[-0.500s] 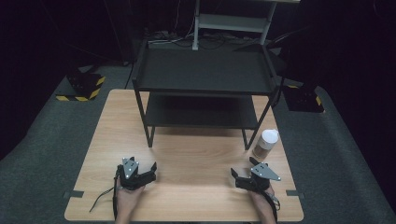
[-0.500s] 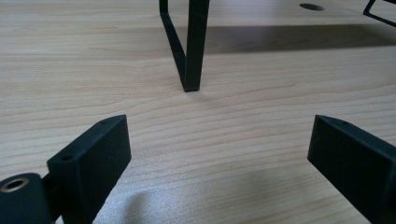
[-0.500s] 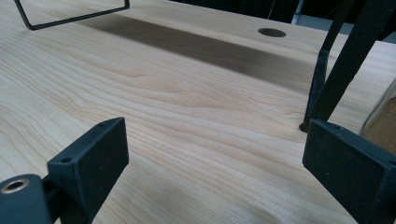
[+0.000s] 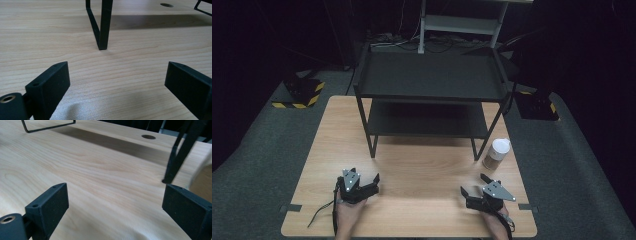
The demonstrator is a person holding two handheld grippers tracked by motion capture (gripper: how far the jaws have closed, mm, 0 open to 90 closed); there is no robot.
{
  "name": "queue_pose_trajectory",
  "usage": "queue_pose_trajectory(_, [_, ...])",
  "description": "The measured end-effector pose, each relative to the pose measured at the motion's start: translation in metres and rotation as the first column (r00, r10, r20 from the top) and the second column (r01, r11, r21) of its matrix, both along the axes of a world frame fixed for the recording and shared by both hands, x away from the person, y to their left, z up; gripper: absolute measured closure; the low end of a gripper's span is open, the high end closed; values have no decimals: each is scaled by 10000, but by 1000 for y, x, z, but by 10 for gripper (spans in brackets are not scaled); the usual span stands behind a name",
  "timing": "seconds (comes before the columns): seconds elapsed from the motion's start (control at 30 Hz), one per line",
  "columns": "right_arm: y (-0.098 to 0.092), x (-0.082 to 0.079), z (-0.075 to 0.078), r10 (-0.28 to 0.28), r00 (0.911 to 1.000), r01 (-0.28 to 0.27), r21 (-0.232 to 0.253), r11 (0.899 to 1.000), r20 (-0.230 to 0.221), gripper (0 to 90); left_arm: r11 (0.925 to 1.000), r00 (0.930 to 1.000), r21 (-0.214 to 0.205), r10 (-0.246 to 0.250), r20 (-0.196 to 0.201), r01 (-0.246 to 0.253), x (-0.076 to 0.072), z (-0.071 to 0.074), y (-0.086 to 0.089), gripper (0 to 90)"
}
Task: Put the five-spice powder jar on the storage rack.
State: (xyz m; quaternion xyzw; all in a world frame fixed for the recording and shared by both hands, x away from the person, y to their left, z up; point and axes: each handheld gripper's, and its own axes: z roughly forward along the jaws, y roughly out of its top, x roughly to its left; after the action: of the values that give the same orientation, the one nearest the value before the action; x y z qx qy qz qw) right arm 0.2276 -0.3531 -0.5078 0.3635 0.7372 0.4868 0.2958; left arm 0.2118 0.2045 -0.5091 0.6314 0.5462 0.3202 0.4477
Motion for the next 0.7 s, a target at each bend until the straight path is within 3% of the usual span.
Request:
queue_pose_trajectory(0.17, [-4, -10, 1, -274, 9996, 273, -317, 9991, -14, 64, 10000, 10000, -4, -5, 30, 5, 0, 0, 0, 63])
queue_pose_trajectory(0.3, [-6, -18, 3, -933, 9956, 926, -496, 9945, -124, 69, 10000, 10000, -51, 23, 59, -23, 0, -1, 0, 63])
queue_pose_trajectory(0.33, [-10, -17, 5, -1265, 9912, 1250, -402, 9913, -389, 70, 10000, 10000, -71, 9, 40, -8, 0, 0, 1, 63])
queue_pose_trajectory(0.4, [-13, -18, 4, -1439, 9888, 1430, -234, 9894, -394, 70, 10000, 10000, -59, 8, 34, -8, 0, 0, 0, 63])
queue_pose_trajectory(0.47, [-19, -15, 4, -1920, 9798, 1931, 149, 9811, -552, 70, 10000, 10000, 6, -14, -11, 14, 1, 0, 0, 63])
queue_pose_trajectory(0.5, [-19, -15, 4, -1920, 9798, 1931, 149, 9811, -552, 70, 10000, 10000, 6, -14, -11, 14, 1, 0, 0, 63])
queue_pose_trajectory(0.53, [-21, -11, 4, -2311, 9713, 2328, 264, 9722, -567, 70, 10000, 10000, 18, -27, -27, 27, 1, 0, 0, 63])
queue_pose_trajectory(0.57, [-23, -9, 4, -2433, 9682, 2454, 325, 9689, -588, 71, 10000, 10000, 33, -29, -34, 29, 1, 1, 0, 63])
queue_pose_trajectory(0.7, [-24, 3, 5, -2651, 9621, 2670, 229, 9634, -643, 74, 10000, 10000, 68, -22, -58, 22, 2, 1, -1, 63])
